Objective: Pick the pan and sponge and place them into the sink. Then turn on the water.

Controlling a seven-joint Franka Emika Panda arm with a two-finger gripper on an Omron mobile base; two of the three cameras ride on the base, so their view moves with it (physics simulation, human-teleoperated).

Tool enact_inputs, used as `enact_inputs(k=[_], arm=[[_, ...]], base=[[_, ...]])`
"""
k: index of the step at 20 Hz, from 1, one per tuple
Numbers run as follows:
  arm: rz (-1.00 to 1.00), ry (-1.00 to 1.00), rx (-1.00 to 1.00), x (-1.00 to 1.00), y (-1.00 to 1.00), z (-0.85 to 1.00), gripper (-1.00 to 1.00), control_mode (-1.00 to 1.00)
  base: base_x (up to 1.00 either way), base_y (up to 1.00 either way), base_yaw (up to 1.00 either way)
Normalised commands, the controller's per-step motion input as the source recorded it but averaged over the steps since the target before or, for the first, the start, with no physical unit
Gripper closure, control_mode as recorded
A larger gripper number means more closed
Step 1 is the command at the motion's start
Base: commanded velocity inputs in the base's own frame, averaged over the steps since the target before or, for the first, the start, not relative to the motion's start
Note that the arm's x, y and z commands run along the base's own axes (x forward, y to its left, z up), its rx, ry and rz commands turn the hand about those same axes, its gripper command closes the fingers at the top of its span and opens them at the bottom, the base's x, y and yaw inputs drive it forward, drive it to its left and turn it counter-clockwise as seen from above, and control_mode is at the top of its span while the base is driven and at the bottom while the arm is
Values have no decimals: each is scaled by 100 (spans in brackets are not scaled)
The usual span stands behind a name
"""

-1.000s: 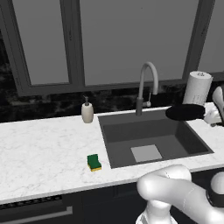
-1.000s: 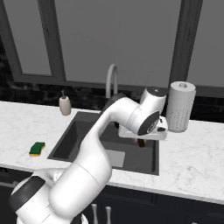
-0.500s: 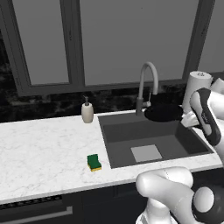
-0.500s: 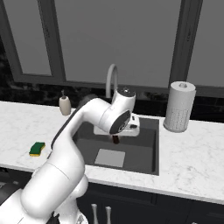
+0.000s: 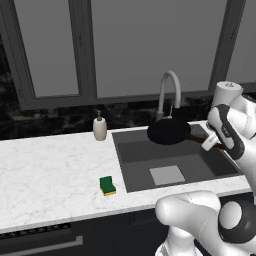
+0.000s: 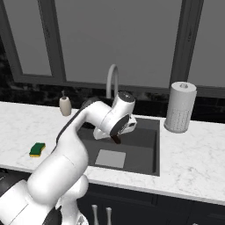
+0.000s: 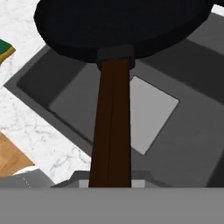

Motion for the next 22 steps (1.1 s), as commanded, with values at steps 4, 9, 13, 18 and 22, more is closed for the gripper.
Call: enact_inputs(k=[4, 9, 13, 18, 22], arm=[[15, -1, 0, 54, 19, -25, 100, -100], [13, 0, 0, 47, 1, -47, 100, -100], [12, 0, 0, 52, 0, -53, 100, -100], [9, 0, 0, 43, 0, -55, 100, -100], [5, 0, 0, 37, 0, -59, 100, -100]], base=[[0, 0, 0], [0, 0, 0], [0, 0, 0], [0, 0, 0], [0, 0, 0]])
